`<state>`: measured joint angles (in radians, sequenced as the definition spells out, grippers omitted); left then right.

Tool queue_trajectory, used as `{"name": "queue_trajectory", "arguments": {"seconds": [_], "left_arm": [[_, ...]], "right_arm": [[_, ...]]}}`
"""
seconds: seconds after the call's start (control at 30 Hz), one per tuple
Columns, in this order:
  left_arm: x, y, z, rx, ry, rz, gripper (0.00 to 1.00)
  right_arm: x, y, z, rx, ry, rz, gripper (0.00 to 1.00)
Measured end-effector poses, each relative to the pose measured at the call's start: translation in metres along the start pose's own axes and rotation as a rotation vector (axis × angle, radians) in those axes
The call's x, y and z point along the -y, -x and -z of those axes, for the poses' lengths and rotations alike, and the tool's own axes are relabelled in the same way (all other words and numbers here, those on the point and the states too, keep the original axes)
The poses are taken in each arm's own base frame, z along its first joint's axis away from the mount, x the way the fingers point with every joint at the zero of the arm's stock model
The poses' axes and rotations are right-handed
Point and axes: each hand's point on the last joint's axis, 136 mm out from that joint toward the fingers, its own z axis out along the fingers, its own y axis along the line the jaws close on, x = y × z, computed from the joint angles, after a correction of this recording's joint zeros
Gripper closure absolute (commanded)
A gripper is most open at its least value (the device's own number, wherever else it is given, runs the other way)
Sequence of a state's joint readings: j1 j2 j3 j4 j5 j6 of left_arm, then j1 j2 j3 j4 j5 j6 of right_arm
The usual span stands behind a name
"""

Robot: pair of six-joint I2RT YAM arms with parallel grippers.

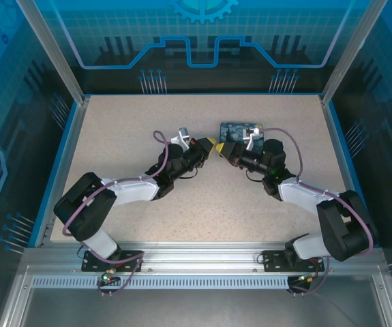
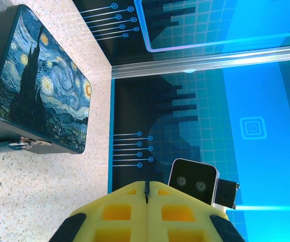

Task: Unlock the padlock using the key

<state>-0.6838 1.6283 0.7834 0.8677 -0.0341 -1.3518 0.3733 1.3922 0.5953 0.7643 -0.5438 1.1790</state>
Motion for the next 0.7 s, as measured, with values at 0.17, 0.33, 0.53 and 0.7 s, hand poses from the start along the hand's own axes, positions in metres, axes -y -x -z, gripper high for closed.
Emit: {"name": "queue_trajectory", "arguments": {"seconds": [0.17,0.33,0.53,0.7], "left_arm": [[-0.001,0.0,-0.0005,0.001,0.001,0.0,1.0],[-0.0017,0.0009,-0.0007,0.006,0.002,0.0,1.0],[-0.0018,0.0011,-0.001,0.008,0.001,0.0,1.0],[-0.001,0.0025,-0.0009,0.015,-0.002,0.0,1.0]], "right_arm": [[0.002,-0.0018,-0.0015,-0.008,0.0,-0.004,0.84],[0.0037,-0.0024,-0.0022,-0.011,-0.002,-0.012,0.88],[0.0045,-0.0026,-0.0024,-0.012,-0.004,-0.014,0.92],[0.0048,-0.0019,-0.0024,-0.008,-0.006,-0.018,1.0]]}}
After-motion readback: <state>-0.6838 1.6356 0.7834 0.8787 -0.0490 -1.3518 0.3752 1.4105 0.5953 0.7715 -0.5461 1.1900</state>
